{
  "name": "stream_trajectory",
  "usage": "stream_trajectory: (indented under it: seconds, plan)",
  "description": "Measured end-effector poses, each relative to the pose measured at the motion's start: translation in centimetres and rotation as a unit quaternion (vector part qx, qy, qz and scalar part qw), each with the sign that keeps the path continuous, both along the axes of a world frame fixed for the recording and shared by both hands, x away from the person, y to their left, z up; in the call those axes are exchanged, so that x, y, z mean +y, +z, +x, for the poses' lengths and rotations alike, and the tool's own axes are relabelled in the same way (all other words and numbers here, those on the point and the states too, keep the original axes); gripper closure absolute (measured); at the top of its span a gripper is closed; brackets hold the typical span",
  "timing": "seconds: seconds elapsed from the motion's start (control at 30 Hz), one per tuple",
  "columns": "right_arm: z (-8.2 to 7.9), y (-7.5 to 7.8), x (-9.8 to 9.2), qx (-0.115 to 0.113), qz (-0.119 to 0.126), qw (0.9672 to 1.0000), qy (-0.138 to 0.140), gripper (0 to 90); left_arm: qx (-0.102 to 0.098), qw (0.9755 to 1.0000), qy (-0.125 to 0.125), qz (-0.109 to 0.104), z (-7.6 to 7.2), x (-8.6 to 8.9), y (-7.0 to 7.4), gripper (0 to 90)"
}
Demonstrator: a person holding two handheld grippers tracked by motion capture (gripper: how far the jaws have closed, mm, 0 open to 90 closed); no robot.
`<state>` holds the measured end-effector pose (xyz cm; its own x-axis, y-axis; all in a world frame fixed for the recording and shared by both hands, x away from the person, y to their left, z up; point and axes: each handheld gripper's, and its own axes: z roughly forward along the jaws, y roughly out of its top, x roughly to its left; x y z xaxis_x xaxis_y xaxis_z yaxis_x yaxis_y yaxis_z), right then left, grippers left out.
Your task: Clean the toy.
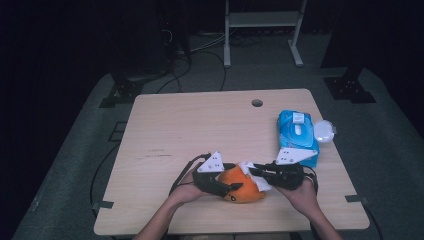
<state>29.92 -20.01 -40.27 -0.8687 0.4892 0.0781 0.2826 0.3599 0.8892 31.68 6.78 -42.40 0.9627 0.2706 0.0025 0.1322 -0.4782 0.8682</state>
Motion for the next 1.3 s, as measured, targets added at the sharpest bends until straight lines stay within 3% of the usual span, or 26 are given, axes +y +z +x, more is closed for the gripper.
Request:
stream_trajectory:
  seconds: [0.2,0.43,0.57,0.7,0.9,1.07,1.17,1.23,1.3]
  plan:
    - [0.5,-0.6,-2.2,0.020,0.012,0.9992,-0.032,81.9,0.020,0.9995,0.021,-0.008,0.8,0.8,-0.4,35.1]
    - [0.0,-0.1,-1.1,0.010,0.021,0.9996,-0.015,81.9,0.022,0.9992,0.032,-0.010,0.8,0.6,-0.6,33.6]
    - [0.0,0.1,-1.0,0.019,0.046,0.9988,0.001,81.8,0.022,0.9991,0.035,-0.012,0.7,0.1,-0.6,33.7]
    - [0.1,-0.2,-0.8,0.018,0.031,0.9994,0.003,81.9,0.024,0.9989,0.037,-0.013,0.7,0.3,-0.6,33.7]
    - [0.7,-0.6,-2.5,0.026,0.024,0.9991,-0.025,81.9,0.032,0.9985,0.040,-0.019,1.0,0.5,-0.7,33.8]
    - [0.1,-0.1,-1.7,0.019,0.037,0.9991,-0.002,81.9,0.033,0.9983,0.044,-0.019,0.9,0.3,-0.8,33.1]
    - [-0.4,0.0,-0.4,0.013,0.023,0.9994,0.020,81.9,0.032,0.9982,0.045,-0.020,0.8,0.1,-0.7,32.7]
    - [-0.6,-0.1,0.0,0.007,0.011,0.9997,0.019,81.9,0.031,0.9984,0.044,-0.018,0.7,0.1,-0.7,32.7]
    - [-0.3,-0.1,-0.4,0.010,0.014,0.9998,0.012,82.0,0.029,0.9986,0.039,-0.019,0.7,0.1,-0.6,32.9]
